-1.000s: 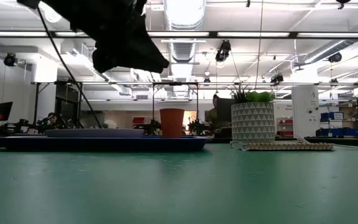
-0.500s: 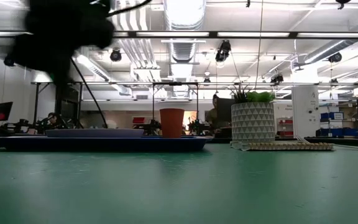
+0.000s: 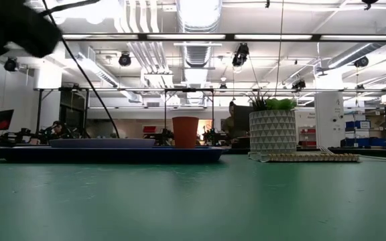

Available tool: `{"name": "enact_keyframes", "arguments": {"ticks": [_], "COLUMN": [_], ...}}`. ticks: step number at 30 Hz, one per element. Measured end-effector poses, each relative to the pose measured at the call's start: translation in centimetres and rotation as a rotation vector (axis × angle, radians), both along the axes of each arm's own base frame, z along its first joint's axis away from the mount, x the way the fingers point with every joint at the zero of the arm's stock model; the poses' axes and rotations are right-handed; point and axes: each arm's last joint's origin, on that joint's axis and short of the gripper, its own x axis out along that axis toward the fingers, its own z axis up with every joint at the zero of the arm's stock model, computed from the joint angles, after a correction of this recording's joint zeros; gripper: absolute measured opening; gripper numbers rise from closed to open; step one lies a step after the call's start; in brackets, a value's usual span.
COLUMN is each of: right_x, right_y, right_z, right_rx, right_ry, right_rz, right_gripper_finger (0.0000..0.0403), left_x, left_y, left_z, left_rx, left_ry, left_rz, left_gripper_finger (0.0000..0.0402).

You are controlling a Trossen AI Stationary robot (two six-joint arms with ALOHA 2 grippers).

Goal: Pick and place plate/cup/fork/spoon on tray
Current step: Put the blue spoon to the right side of the purple plate on the dark blue tray

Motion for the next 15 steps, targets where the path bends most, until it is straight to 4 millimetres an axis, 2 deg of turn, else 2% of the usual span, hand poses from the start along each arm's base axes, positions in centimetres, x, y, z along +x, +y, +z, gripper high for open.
{"name": "enact_keyframes", "arguments": {"ticks": [4, 7, 11, 15], "right_x": [0.0, 0.0, 0.0, 0.1], "right_y": [0.0, 0.0, 0.0, 0.0], "right_z": [0.0, 0.0, 0.0, -0.1], "right_rx": [0.0, 0.006, 0.014, 0.012], "right_ry": [0.003, 0.003, 0.003, 0.009], "right_rz": [0.0, 0.006, 0.012, 0.011], "right_gripper_finger": [0.0009, 0.0009, 0.0009, 0.0009], "left_x": [-2.7, -4.2, -5.6, -6.4], "left_y": [0.2, 0.7, 1.4, 1.9], "left_z": [-1.3, -1.9, -2.4, -2.6], "left_rx": [-0.008, -0.027, -0.048, -0.055], "left_ry": [0.097, 0.089, 0.045, 0.038], "left_rz": [0.066, 0.145, 0.183, 0.205], "left_gripper_finger": [0.0025, 0.0025, 0.0027, 0.0053]}}
